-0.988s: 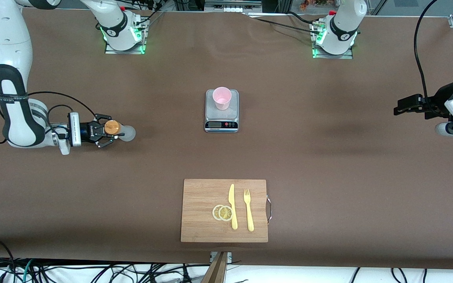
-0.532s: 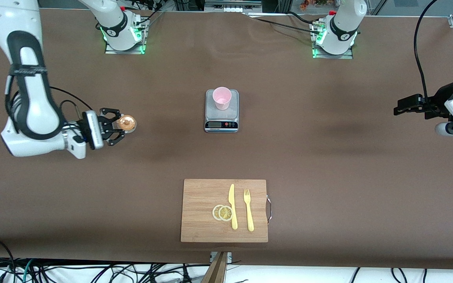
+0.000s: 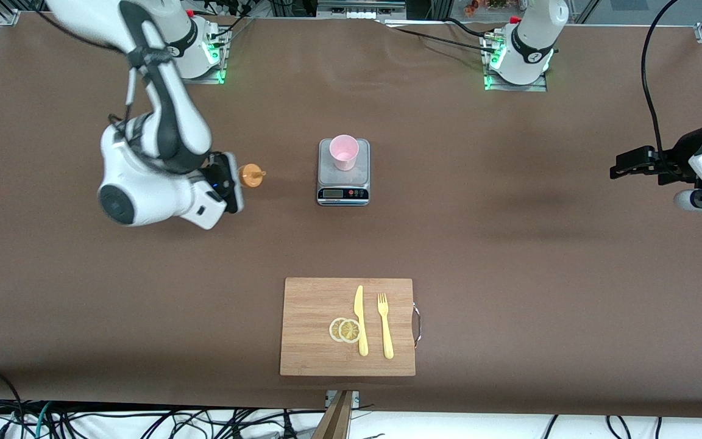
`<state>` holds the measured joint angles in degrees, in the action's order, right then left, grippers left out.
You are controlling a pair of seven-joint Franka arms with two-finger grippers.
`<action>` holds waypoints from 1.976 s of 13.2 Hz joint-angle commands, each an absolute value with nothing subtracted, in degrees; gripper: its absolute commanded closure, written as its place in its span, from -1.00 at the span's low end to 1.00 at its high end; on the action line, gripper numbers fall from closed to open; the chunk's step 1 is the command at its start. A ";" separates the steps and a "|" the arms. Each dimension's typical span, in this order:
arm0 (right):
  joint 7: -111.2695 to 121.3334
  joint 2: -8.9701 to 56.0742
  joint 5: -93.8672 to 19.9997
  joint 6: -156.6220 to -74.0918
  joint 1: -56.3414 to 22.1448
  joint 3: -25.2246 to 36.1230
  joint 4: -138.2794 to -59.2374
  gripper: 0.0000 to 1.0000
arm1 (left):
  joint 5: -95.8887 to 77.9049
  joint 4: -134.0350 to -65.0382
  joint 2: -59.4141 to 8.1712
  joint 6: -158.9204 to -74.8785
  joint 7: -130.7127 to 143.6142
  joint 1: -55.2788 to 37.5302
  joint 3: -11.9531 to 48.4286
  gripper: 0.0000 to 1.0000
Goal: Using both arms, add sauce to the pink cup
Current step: 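Carry the sauce bottle with the right gripper over the pink cup, then tilt the bottle nozzle into the pink cup and squeeze sauce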
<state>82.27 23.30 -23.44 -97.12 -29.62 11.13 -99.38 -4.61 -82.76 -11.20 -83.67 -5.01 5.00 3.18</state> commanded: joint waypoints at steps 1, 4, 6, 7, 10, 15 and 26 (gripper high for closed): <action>70.09 19.69 -15.93 -97.91 -35.05 11.51 -100.28 0.69 | -3.43 -81.91 -11.43 -82.79 -5.98 4.57 2.99 -1.00; 59.10 18.72 -7.24 -98.00 -41.99 11.43 -100.28 0.69 | -3.43 -81.91 -11.43 -82.79 -5.98 4.57 2.99 -1.00; 53.20 18.72 -4.06 -98.09 -46.12 11.34 -100.55 0.69 | -3.60 -81.91 -11.43 -82.79 -5.98 4.57 2.99 -1.00; 49.69 18.98 -1.52 -98.61 -48.32 11.34 -100.55 0.69 | -3.60 -81.91 -11.43 -82.79 -5.98 4.57 2.99 -1.00; 39.50 20.21 3.67 -99.05 -54.21 11.34 -100.72 0.69 | -3.60 -81.91 -11.43 -82.79 -5.98 4.57 2.99 -1.00; 24.55 23.02 11.32 -98.79 -62.12 11.34 -100.72 0.68 | -3.60 -81.91 -11.43 -82.79 -5.98 4.57 2.99 -1.00; 9.05 26.54 20.30 -96.59 -69.61 11.43 -100.72 0.67 | -3.69 -81.91 -11.43 -82.79 -6.06 4.66 2.99 -1.00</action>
